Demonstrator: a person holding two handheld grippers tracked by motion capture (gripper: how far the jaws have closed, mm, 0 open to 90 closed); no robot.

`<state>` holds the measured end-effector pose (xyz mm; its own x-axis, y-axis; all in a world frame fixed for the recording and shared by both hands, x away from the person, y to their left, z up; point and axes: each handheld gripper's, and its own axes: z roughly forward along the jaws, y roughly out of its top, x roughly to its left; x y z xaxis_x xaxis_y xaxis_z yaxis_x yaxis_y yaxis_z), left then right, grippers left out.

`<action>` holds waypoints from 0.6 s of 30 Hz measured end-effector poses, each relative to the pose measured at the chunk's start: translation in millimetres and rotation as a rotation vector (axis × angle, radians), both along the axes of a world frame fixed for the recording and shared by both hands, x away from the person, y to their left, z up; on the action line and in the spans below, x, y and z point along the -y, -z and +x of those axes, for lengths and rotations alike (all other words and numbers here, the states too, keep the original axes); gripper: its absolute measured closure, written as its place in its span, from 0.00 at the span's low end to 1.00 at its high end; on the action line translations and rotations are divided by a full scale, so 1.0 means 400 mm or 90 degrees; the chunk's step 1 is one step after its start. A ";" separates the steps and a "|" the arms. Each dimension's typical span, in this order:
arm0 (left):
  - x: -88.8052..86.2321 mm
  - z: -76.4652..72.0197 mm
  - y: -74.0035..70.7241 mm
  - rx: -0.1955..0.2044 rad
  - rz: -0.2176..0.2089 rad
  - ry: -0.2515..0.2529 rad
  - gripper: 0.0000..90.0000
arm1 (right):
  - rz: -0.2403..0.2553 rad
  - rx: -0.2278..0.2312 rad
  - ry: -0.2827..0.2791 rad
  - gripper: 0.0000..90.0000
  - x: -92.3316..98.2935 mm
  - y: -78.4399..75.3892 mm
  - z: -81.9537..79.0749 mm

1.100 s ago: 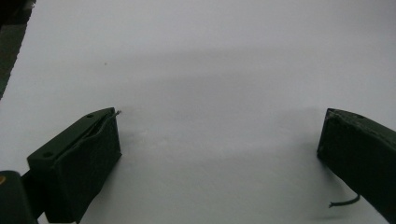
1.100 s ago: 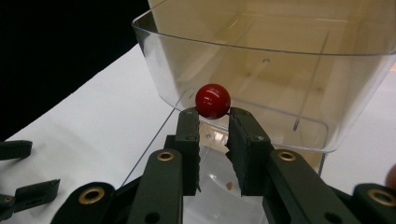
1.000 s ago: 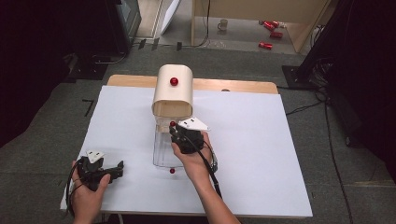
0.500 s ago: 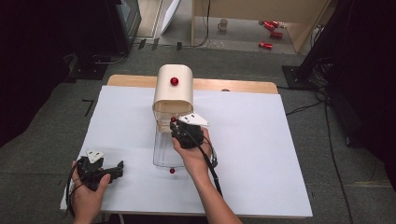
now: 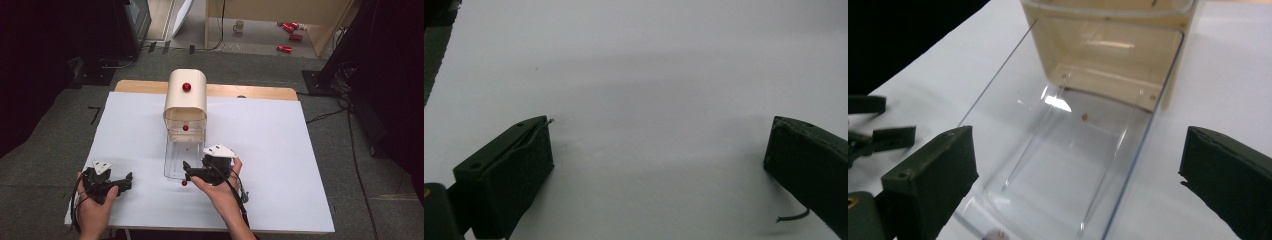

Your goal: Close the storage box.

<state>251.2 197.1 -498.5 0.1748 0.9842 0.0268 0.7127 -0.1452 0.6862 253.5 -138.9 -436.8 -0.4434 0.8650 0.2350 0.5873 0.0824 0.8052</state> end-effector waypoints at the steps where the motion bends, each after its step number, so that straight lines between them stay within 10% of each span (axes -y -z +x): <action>1: 0.000 0.000 0.000 0.000 0.000 0.000 0.00 | -0.001 -0.002 -0.001 0.00 0.005 0.003 -0.009; 18: 0.000 -0.001 0.000 0.001 0.002 0.001 0.00 | -0.058 -0.010 -0.011 0.00 0.011 0.061 -0.114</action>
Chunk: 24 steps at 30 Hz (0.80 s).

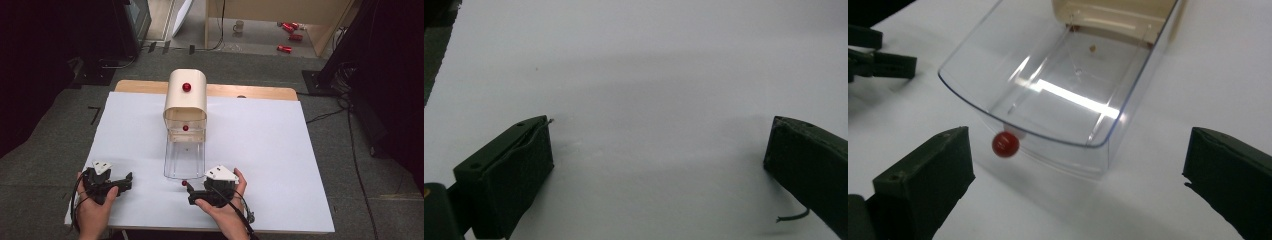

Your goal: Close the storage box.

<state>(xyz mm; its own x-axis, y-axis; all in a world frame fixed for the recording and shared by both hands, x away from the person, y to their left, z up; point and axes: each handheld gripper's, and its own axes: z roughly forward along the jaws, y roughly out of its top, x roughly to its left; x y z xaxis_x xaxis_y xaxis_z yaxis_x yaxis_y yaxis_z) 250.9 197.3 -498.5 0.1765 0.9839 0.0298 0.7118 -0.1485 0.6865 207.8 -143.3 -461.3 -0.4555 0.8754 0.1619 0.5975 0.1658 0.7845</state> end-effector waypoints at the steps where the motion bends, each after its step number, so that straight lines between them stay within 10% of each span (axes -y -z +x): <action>1: 0.000 0.000 0.000 0.000 0.000 0.000 0.00 | 0.000 -0.006 0.004 0.00 0.001 0.008 -0.002; 24: 0.000 0.000 0.000 0.000 0.000 0.000 0.00 | -0.033 -0.069 0.029 0.02 -0.068 0.093 -0.022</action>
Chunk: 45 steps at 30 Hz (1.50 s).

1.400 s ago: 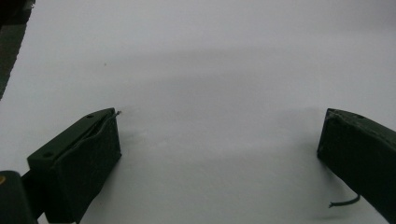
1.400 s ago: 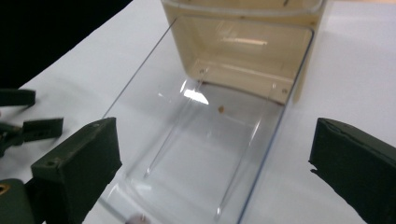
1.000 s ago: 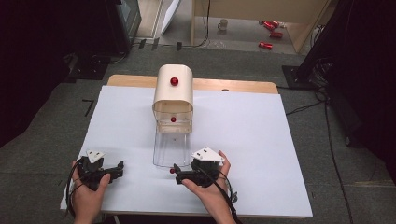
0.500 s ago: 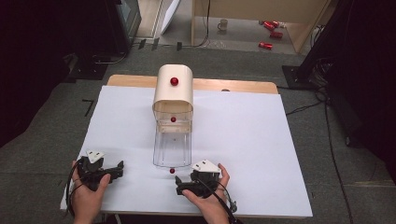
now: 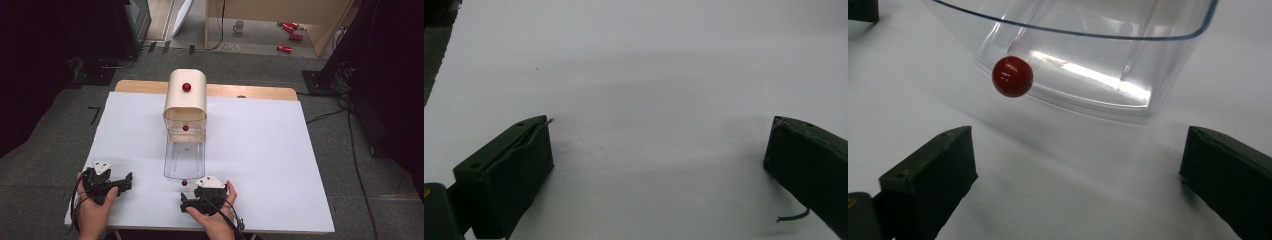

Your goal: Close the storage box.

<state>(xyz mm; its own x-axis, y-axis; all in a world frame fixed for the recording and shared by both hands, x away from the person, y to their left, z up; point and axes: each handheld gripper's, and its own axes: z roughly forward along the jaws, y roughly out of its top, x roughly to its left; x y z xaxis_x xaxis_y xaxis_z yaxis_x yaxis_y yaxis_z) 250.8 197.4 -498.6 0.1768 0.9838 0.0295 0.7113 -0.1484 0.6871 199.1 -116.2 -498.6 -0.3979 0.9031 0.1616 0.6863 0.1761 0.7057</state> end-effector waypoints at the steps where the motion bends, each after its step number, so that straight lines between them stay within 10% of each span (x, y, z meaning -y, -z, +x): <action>1: 0.000 0.000 0.000 0.000 0.000 0.000 0.00 | -0.001 0.001 0.000 0.04 -0.003 0.000 -0.002; 20: 0.000 0.000 0.000 0.000 -0.001 -0.001 0.00 | 0.008 0.046 -0.029 0.77 -0.038 0.000 -0.012; 45: 0.001 -0.001 0.000 0.000 -0.001 -0.001 0.00 | 0.040 0.071 -0.025 0.85 -0.033 -0.055 0.017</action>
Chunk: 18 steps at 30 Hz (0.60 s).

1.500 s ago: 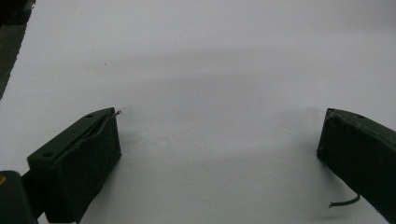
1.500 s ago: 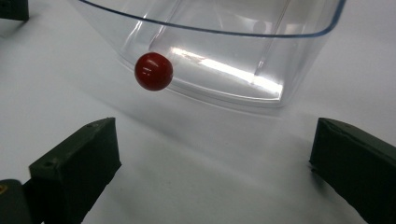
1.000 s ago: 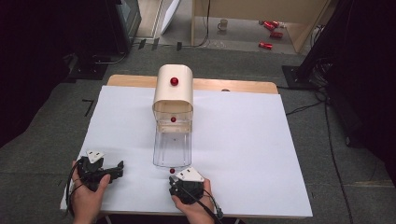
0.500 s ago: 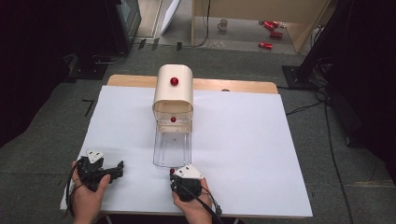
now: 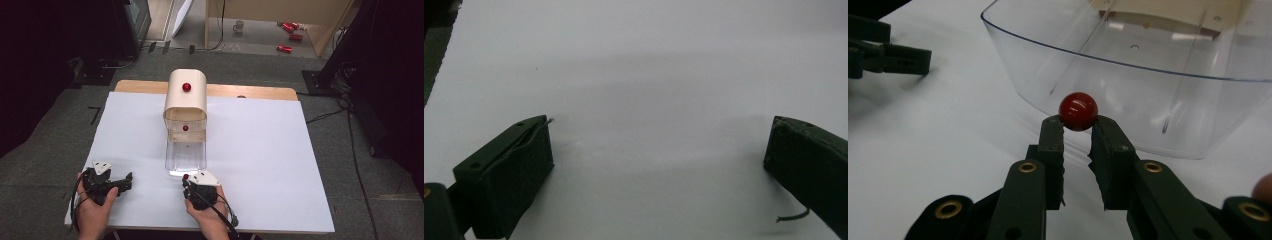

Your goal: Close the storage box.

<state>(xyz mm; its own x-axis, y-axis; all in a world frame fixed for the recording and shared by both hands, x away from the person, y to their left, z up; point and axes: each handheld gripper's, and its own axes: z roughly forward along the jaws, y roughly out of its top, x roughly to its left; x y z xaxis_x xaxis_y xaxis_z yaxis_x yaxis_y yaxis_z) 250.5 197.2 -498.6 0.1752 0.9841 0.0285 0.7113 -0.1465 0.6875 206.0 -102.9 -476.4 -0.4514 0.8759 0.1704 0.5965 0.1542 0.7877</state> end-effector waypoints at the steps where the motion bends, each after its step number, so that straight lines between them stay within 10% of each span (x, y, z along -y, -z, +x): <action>1: 0.000 0.000 0.000 0.000 0.000 0.000 0.00 | 0.000 0.003 0.000 0.85 0.001 -0.003 0.004; 18: 0.000 0.000 0.000 0.000 0.000 0.000 0.00 | -0.004 0.005 0.012 0.84 -0.011 -0.018 0.096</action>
<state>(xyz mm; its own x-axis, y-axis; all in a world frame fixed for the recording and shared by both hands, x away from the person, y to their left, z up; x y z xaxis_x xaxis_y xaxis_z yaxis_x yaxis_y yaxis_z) 250.5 197.2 -498.6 0.1754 0.9841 0.0282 0.7113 -0.1465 0.6874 244.4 -98.5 -469.0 -0.4354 0.8857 0.1611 0.5937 0.1480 0.7909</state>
